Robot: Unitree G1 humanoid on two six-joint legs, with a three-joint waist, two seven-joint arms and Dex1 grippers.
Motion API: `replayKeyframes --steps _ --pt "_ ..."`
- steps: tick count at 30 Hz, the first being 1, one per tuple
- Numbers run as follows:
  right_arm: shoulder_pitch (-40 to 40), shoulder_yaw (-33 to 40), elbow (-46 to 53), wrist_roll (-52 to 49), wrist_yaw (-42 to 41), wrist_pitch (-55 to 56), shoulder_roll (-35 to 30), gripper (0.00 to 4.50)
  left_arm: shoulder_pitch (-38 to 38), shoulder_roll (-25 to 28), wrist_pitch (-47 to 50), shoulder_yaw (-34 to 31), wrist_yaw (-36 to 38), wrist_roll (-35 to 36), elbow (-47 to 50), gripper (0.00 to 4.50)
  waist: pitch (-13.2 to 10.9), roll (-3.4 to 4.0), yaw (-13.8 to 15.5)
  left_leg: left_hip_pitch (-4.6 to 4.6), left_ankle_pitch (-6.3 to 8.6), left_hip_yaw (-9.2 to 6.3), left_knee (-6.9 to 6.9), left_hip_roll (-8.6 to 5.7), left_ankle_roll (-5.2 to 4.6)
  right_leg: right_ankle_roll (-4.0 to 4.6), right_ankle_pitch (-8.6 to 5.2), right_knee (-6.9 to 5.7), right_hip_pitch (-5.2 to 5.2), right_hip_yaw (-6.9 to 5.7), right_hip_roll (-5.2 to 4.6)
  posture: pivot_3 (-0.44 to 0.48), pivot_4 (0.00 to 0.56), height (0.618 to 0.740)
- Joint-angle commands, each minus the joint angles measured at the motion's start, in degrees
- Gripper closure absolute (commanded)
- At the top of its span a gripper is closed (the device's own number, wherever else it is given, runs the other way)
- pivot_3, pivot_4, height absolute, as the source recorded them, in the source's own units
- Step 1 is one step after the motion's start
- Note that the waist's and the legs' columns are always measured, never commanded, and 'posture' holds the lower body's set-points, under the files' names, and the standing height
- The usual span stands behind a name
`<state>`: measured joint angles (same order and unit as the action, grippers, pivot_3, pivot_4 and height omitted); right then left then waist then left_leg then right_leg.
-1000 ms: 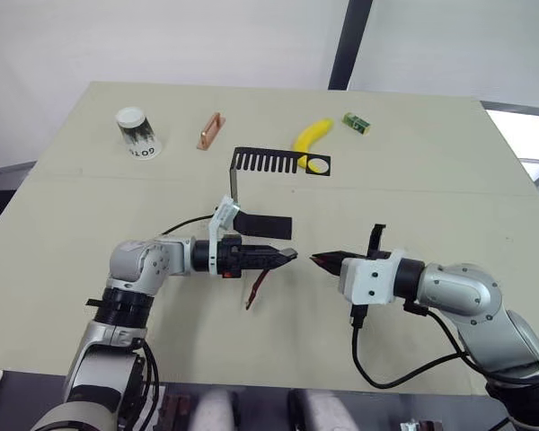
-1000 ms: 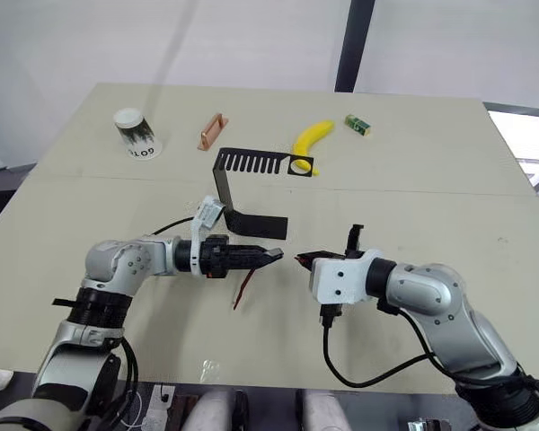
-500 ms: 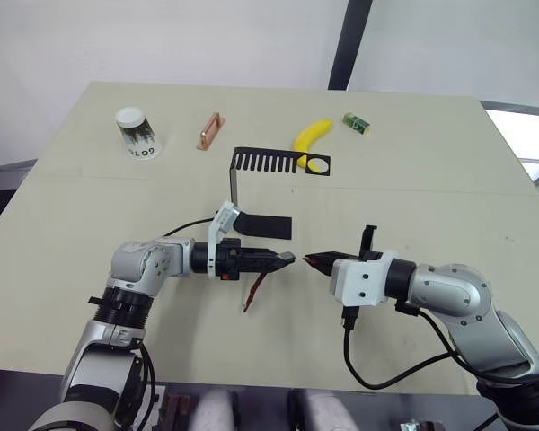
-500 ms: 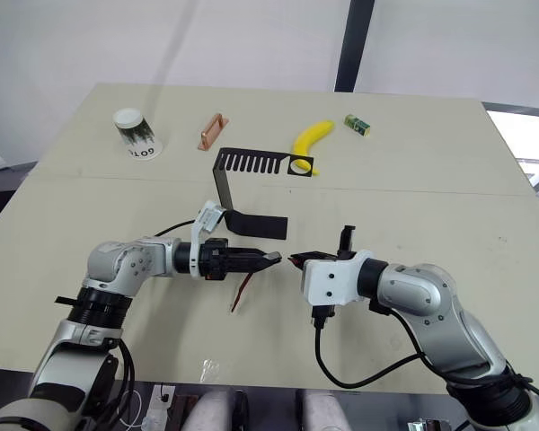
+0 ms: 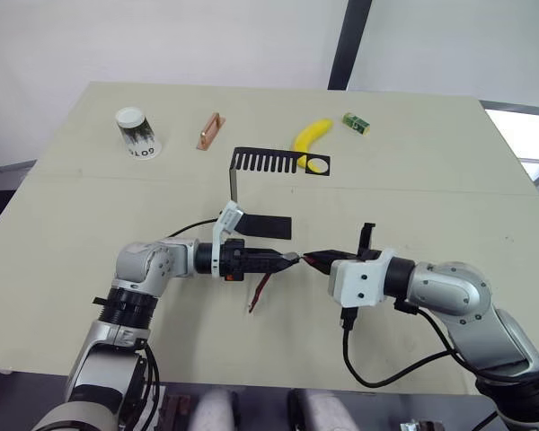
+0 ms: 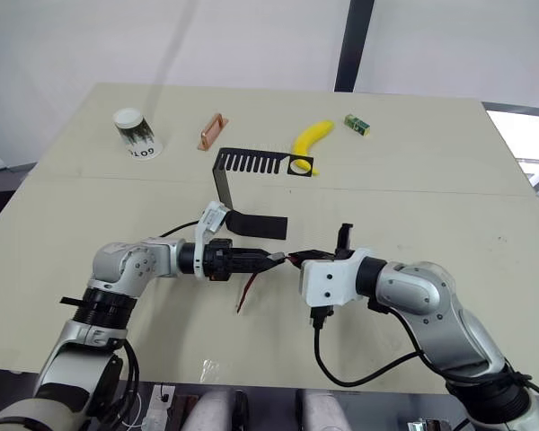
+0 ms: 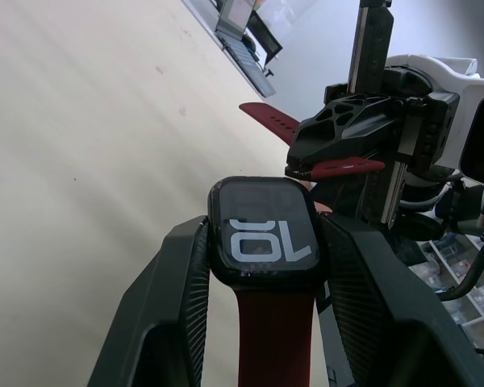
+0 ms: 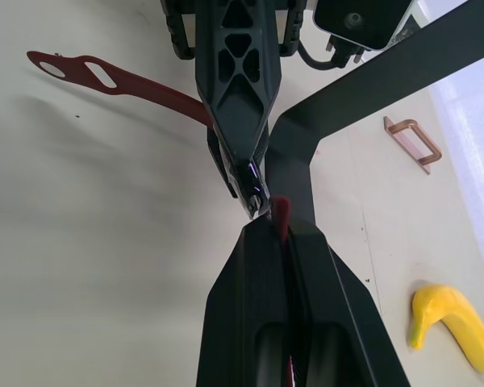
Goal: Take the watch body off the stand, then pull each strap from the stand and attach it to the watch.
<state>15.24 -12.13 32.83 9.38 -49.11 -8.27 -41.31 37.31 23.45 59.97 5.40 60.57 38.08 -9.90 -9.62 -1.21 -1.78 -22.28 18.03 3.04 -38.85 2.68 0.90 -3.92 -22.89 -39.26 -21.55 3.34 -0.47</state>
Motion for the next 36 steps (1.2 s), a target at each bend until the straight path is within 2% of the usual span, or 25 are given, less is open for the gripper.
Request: replayKeyframes --steps 1,25,36 --pt "0.61 0.14 0.45 0.32 -0.04 1.29 -0.46 4.50 0.44 -0.23 -0.13 -1.09 0.11 1.08 1.42 2.89 0.00 0.00 0.02 0.00 0.00 0.00 0.00 0.00 0.00 0.00 0.00 0.00 0.00 0.00 0.00 0.000 0.150 0.740" --pt "0.97 -0.08 -0.53 1.18 0.36 0.87 -0.32 4.50 0.45 -1.15 0.88 -1.55 -0.95 1.75 2.68 2.89 0.00 0.00 0.02 0.00 0.00 0.00 -0.01 0.00 0.00 0.00 0.00 -0.02 0.00 0.00 0.00 0.000 0.150 0.740" --pt "1.54 -0.55 -0.56 2.19 0.49 0.13 0.26 4.50 0.68 -3.02 2.00 -2.66 -3.61 2.25 3.48 2.89 0.00 0.00 0.05 0.00 0.00 -0.01 -0.02 0.00 0.00 0.00 0.00 -0.03 0.00 0.00 0.00 0.000 0.150 0.740"
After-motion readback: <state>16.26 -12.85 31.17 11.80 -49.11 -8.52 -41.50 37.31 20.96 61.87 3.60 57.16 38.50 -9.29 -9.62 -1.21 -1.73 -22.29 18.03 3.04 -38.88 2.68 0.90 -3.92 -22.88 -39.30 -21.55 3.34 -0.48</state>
